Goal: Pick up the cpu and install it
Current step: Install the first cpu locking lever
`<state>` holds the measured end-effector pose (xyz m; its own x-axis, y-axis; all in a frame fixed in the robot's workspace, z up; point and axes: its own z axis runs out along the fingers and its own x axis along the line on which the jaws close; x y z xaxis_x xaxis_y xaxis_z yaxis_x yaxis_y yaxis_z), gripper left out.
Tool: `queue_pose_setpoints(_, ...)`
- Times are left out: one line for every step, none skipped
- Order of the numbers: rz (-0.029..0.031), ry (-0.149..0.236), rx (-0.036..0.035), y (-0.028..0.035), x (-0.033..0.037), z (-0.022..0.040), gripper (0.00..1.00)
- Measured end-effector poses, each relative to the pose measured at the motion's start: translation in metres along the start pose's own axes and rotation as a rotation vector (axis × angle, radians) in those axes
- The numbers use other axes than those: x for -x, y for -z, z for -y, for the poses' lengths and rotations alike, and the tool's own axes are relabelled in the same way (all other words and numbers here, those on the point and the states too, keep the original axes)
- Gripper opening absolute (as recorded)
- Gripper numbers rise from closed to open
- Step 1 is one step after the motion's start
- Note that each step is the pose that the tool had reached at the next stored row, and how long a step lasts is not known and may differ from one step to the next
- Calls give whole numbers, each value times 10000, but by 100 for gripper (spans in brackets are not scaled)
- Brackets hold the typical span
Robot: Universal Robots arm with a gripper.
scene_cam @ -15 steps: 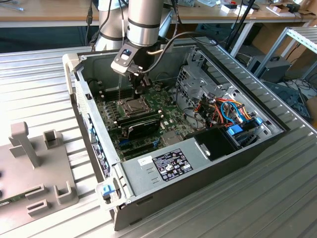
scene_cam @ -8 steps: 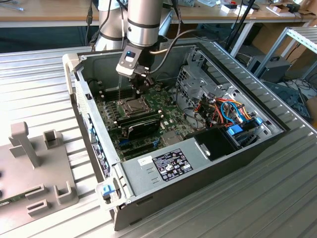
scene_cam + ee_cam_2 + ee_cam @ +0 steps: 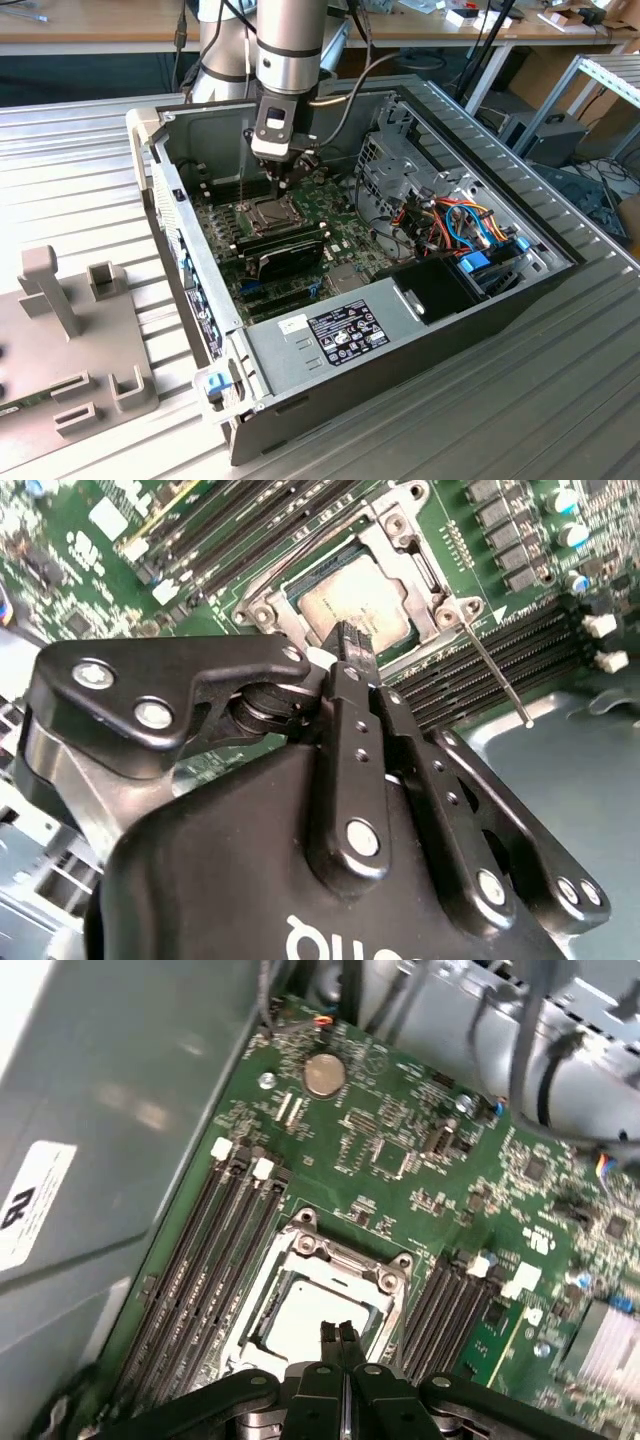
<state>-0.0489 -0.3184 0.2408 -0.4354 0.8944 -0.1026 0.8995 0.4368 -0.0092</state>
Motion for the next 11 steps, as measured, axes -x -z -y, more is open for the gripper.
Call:
queue_pose_setpoints(5, 205, 20, 0, 0, 0, 11)
queue_pose_setpoints(13, 511, 49, 0, 0, 0, 11)
queue_pose_setpoints(26, 819, 75, 0, -1, -1, 11)
queue_pose_setpoints(35, 949, 84, 1, -1, -1, 11)
queue_pose_setpoints(42, 1070, 94, 0, -2, -1, 11)
queue_pose_setpoints(43, 1159, 104, 0, -2, -2, 11)
queue_pose_setpoints(44, 1182, 106, 0, -2, -2, 11)
queue_pose_setpoints(44, 1185, 106, 0, -2, -1, 11)
queue_pose_setpoints(44, 1187, 106, 0, -2, -1, 11)
queue_pose_setpoints(45, 1191, 106, 0, -2, -1, 11)
queue_pose_setpoints(45, 1191, 106, 0, -2, -1, 11)
